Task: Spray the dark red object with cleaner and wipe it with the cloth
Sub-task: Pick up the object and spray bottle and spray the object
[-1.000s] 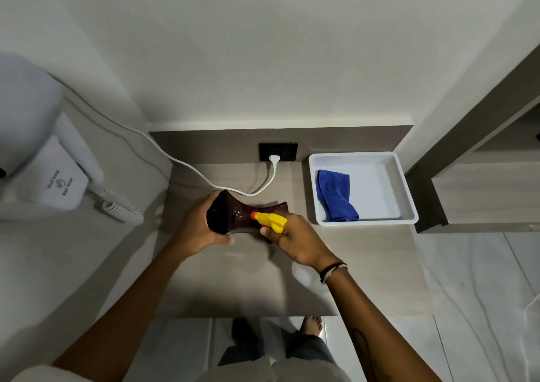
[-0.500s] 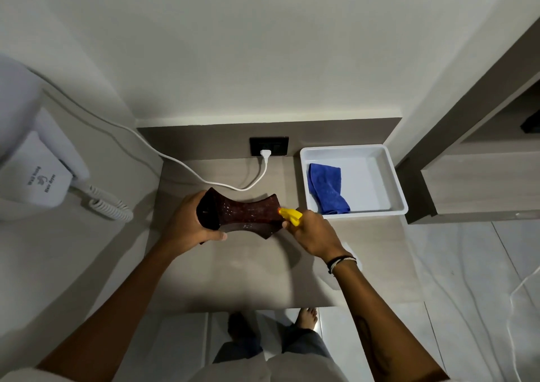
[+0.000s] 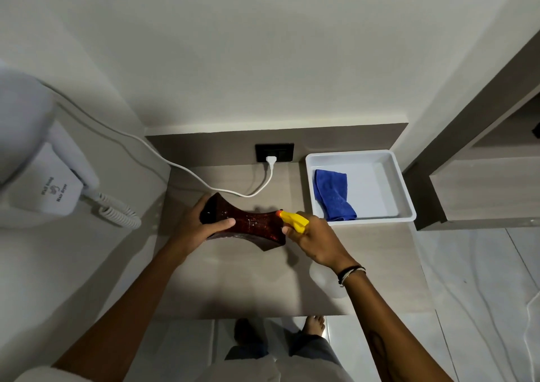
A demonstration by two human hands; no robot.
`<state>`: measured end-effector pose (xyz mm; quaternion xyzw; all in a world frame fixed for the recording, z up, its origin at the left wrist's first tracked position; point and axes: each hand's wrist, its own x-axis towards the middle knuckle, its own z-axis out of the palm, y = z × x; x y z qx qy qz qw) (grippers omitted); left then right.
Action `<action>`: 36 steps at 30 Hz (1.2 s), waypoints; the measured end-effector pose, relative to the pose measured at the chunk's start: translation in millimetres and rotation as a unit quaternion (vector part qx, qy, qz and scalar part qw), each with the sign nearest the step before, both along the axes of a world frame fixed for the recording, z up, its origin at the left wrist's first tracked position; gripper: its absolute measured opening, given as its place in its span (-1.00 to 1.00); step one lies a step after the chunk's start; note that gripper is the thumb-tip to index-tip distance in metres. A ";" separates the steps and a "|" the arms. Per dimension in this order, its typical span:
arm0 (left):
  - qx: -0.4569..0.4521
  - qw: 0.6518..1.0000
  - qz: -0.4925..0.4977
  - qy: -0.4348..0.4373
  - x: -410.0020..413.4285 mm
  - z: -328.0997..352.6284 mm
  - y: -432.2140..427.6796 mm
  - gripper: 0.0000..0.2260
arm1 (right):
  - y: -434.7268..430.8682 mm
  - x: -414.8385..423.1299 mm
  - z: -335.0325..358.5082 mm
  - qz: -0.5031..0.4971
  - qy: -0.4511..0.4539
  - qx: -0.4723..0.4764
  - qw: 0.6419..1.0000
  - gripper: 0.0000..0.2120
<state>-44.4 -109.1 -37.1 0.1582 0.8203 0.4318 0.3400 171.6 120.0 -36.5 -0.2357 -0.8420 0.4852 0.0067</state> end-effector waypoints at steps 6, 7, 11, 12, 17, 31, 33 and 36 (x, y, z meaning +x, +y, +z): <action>-0.080 0.974 -0.145 0.157 5.2 -1.5 -3.2 0.29 | -12.0 -5.4 4.3 0.049 0.025 0.018 0.998 -0.60; -0.078 0.968 -0.142 0.190 5.6 -0.2 -1.8 0.21 | -14.9 -7.7 5.8 0.051 0.018 0.019 0.998 -0.61; -0.055 0.951 -0.129 0.275 8.2 2.8 6.4 -0.14 | -24.1 -14.4 10.1 0.049 -0.001 0.035 0.998 -0.66; -0.050 0.953 -0.127 0.269 9.9 4.1 6.7 -0.13 | -26.1 -15.9 11.4 0.049 0.004 0.032 0.998 -0.67; -0.060 0.951 -0.131 0.272 14.4 8.8 7.6 -0.06 | -32.7 -22.1 16.0 0.072 0.028 -0.003 0.997 -0.61; -0.098 0.949 -0.139 0.266 20.6 30.1 12.6 0.01 | -0.4 16.7 -28.1 -0.046 -0.131 0.094 0.986 -0.61; -0.100 0.944 -0.143 0.281 20.2 31.5 15.7 0.03 | 13.4 24.6 -26.5 -0.095 -0.106 0.044 0.989 -0.60; -0.108 0.928 -0.166 0.314 20.1 36.1 24.7 0.04 | 39.7 36.1 -16.2 -0.160 -0.030 -0.020 0.986 -0.67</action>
